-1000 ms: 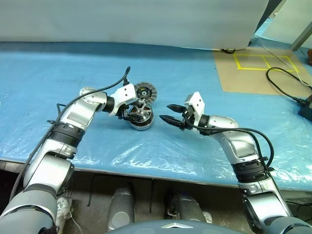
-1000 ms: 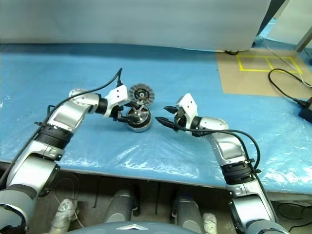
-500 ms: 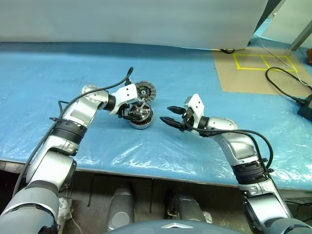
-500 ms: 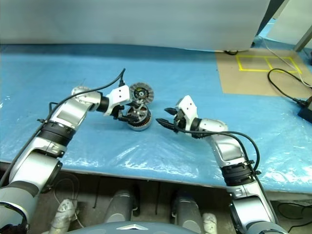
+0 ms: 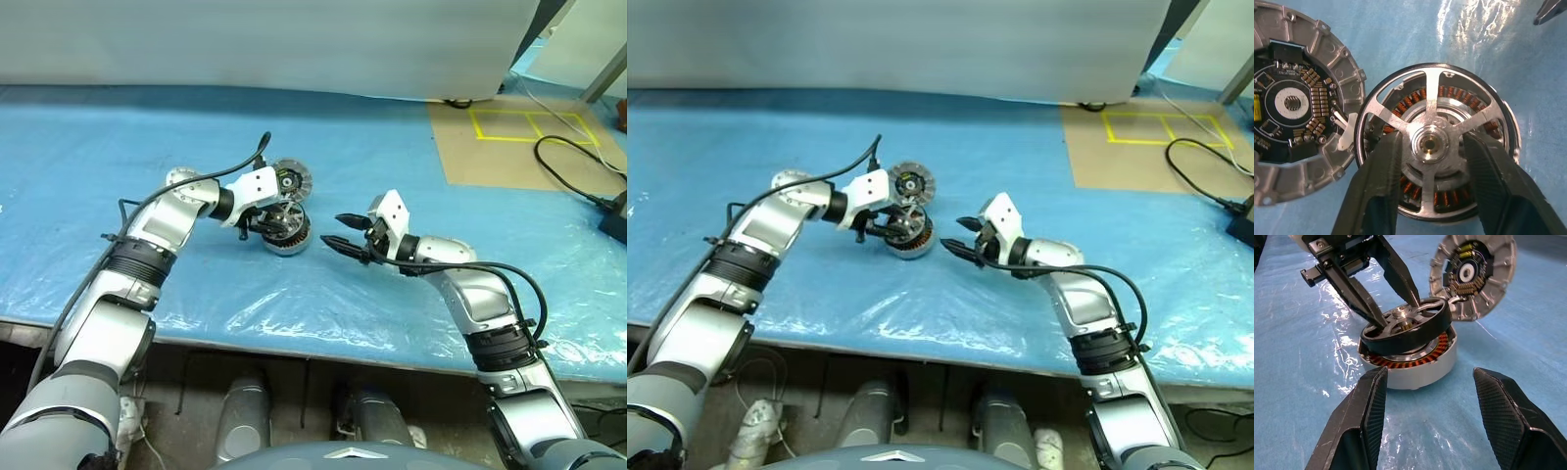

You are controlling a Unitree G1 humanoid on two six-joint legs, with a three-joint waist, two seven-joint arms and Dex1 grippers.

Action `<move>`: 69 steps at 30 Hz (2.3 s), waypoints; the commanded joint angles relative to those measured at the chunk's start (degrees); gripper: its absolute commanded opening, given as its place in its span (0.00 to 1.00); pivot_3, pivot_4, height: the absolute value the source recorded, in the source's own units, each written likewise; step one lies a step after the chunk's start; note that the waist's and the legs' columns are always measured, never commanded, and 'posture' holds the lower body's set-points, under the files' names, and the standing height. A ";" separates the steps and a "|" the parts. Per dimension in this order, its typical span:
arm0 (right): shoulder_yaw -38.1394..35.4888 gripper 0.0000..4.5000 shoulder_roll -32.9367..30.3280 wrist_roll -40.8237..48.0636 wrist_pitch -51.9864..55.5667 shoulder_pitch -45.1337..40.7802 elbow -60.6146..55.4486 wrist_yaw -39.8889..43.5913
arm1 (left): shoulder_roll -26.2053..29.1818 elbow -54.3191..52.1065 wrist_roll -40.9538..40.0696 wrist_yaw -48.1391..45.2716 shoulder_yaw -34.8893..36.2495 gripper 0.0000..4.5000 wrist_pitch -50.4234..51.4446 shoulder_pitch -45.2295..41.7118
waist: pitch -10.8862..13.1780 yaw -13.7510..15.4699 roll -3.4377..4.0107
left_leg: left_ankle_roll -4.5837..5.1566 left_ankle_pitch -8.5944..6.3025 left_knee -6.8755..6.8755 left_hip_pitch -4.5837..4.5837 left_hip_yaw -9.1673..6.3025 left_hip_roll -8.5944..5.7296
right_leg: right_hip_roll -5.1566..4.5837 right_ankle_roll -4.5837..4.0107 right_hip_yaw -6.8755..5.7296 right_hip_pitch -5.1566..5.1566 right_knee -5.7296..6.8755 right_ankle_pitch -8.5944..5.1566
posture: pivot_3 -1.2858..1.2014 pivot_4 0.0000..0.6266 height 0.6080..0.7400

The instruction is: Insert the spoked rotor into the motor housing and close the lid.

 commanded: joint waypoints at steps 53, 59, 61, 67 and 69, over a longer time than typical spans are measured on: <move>0.99 0.64 1.63 -1.98 -3.84 0.71 1.39 0.19 | -0.66 -3.07 0.78 -2.18 -0.01 0.15 2.47 -6.13 | 0.00 0.06 0.00 | 0.00 0.00 -0.01 -0.11 -0.02 0.00 | 0.01 -0.01 -0.01 -0.09 -0.03 -0.01 | 0.52 0.24 1.00; 1.22 0.64 1.66 -2.02 -4.32 0.71 1.80 0.21 | -0.74 -3.50 1.77 -4.06 -1.67 0.36 4.79 -6.81 | 0.00 0.06 0.00 | 0.00 0.00 -0.01 -0.11 -0.02 0.00 | 0.00 -0.01 -0.01 -0.09 -0.04 0.00 | 0.52 0.24 1.00; 1.25 0.64 1.70 -2.06 -4.37 0.64 1.92 0.17 | -1.29 -4.49 0.57 -5.08 -1.30 0.36 7.55 -7.35 | 0.00 0.05 0.00 | 0.00 0.00 -0.01 -0.12 -0.02 0.01 | 0.01 -0.01 -0.01 -0.10 -0.04 0.00 | 0.52 0.24 1.00; 1.62 0.64 1.87 -2.55 -5.06 0.92 2.62 0.04 | -3.25 -0.94 3.65 -3.18 -3.53 0.36 10.33 -10.70 | 0.00 0.17 0.00 | 0.00 0.00 0.00 -0.13 -0.02 -0.01 | 0.00 -0.01 -0.02 -0.10 -0.04 -0.01 | 0.52 0.24 1.00; 1.79 0.64 2.12 -2.69 -5.22 0.93 2.81 -0.12 | -3.23 0.94 5.55 -2.17 -4.83 0.36 8.73 -11.10 | 0.00 0.18 0.00 | 0.00 0.00 0.00 -0.12 -0.02 -0.02 | -0.01 -0.01 -0.02 -0.09 -0.05 -0.01 | 0.52 0.24 1.00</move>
